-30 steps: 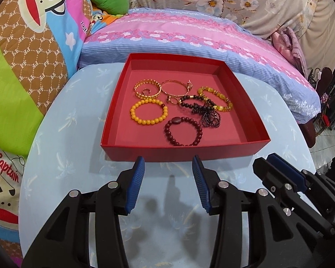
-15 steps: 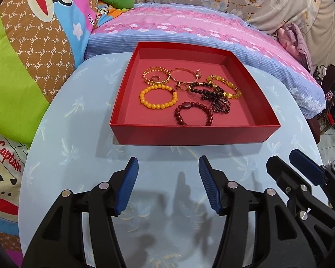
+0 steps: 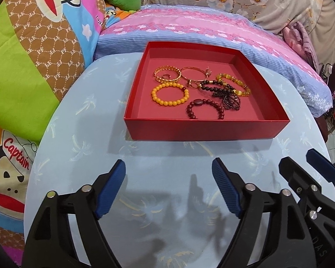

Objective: Organize jewelry

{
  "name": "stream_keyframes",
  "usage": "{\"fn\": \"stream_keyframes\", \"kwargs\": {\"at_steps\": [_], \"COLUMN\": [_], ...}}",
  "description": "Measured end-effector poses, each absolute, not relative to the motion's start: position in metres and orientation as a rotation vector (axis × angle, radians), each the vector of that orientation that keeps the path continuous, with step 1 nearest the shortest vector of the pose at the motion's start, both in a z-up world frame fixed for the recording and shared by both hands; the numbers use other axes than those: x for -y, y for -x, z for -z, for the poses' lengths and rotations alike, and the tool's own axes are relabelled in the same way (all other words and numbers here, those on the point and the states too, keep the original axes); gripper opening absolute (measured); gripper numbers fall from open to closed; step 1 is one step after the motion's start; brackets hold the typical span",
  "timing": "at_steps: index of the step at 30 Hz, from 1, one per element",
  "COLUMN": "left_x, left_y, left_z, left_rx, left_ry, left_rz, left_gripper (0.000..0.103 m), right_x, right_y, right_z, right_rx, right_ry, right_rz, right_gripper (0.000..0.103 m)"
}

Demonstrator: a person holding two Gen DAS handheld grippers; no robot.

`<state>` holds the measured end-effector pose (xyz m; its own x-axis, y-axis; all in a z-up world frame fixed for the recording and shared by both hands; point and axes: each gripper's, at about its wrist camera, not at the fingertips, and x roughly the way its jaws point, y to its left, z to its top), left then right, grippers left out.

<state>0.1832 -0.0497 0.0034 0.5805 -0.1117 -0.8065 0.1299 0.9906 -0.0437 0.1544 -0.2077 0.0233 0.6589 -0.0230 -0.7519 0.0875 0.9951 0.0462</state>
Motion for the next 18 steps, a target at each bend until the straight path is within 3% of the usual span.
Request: {"fn": "stream_keyframes", "kwargs": {"at_steps": [3, 8, 18], "left_x": [0.047, 0.044, 0.043], "left_y": [-0.183, -0.181, -0.176], "left_z": [-0.001, 0.004, 0.012], "left_rx": [-0.946, -0.953, -0.965], "left_ry": [-0.025, -0.021, -0.031], "left_rz": [0.126, 0.113, 0.110], "left_gripper": [0.087, 0.091, 0.093], "right_x": [0.209, 0.211, 0.212], "right_y": [-0.154, -0.152, -0.150], "right_z": [-0.022, -0.019, -0.009], "right_rx": [-0.845, -0.845, -0.879], "right_ry": [-0.076, -0.063, -0.060], "right_rz": [0.073, 0.091, 0.090], "right_gripper": [0.069, 0.084, 0.085]}}
